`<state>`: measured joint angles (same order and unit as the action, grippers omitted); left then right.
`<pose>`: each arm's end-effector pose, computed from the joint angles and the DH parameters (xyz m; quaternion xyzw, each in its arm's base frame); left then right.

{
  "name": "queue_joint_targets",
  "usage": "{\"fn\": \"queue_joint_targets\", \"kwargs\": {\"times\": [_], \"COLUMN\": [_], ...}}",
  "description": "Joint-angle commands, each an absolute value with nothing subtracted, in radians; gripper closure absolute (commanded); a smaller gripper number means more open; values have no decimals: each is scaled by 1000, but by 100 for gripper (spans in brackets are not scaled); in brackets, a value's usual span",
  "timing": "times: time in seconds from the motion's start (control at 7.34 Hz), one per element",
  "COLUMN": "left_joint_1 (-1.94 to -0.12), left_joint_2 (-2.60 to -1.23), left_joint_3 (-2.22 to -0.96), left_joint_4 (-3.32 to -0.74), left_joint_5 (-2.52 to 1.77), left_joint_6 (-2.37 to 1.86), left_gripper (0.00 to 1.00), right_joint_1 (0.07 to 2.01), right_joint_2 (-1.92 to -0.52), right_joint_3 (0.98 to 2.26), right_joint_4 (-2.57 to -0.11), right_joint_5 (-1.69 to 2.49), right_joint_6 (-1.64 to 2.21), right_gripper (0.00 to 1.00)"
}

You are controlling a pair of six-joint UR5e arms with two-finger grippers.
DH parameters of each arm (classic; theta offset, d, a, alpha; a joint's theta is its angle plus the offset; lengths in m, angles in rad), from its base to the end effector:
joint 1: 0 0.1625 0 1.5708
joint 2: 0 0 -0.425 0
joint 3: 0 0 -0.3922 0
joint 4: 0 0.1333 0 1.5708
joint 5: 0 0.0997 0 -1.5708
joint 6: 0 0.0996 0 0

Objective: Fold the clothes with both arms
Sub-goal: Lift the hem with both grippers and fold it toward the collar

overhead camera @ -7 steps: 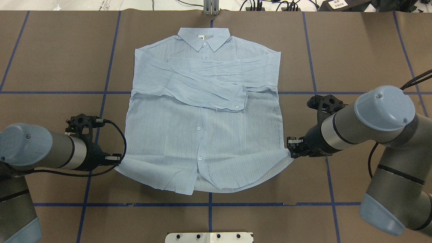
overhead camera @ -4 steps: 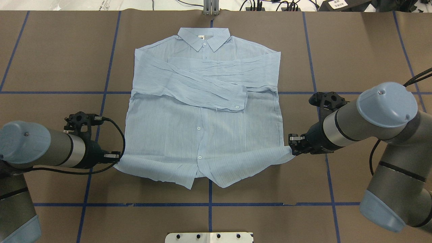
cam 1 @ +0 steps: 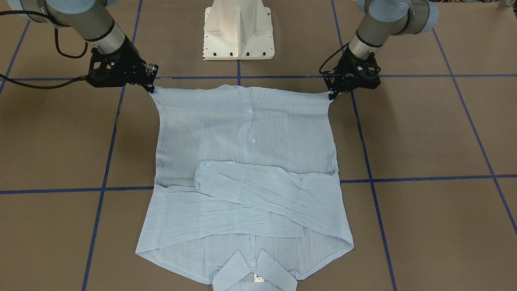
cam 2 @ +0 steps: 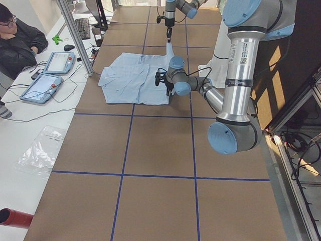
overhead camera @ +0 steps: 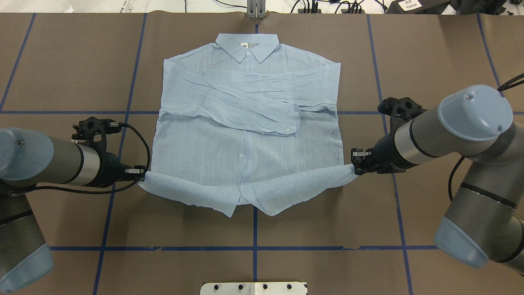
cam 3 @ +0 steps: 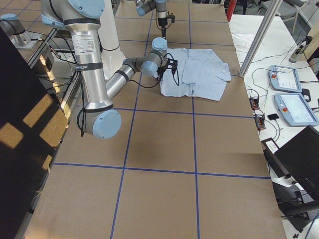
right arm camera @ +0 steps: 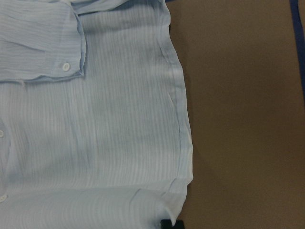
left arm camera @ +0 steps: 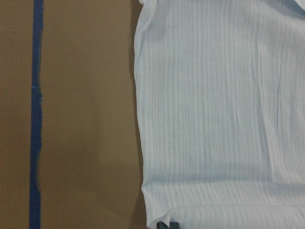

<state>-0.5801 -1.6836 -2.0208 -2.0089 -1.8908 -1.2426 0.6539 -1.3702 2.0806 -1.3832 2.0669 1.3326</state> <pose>0.3731 -0.3664 0.3426 0.0822 0.4870 -0.0330 0.8689 -0.3546 -0.3800 0.2998 -0.0180 -0.4750 0.0759 0.8765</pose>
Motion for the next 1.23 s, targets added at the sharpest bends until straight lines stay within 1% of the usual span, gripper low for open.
{"fn": "queue_joint_targets", "kwargs": {"times": [0.0, 0.14, 0.41, 0.68, 0.82, 1.09], "left_joint_1": [-682, -736, -802, -885, -915, -962], "left_joint_2": [-1752, -1788, -1844, -1966, -2003, -2097], "left_joint_3": [-2000, -1967, -1861, -1752, -1718, -1585], "left_joint_4": [-2005, -2006, -2017, -2006, -2006, -2022], "left_joint_5": [-1937, -1965, -1986, -2052, -2077, -2079], "left_joint_6": [-1243, -1238, -1166, -1164, -1164, -1135], "left_gripper": [100, 100, 100, 100, 100, 100], "right_joint_1": [713, 760, 852, 972, 994, 1000], "right_joint_2": [-1294, -1252, -1171, -1102, -1041, -919], "right_joint_3": [2043, 2001, 1883, 1774, 1699, 1515], "right_joint_4": [-1387, -1387, -1385, -1385, -1384, -1343], "right_joint_5": [2069, 2107, 2140, 2233, 2243, 2243], "right_joint_6": [1328, 1327, 1280, 1207, 1206, 1204], "right_gripper": [100, 100, 100, 100, 100, 100]}}
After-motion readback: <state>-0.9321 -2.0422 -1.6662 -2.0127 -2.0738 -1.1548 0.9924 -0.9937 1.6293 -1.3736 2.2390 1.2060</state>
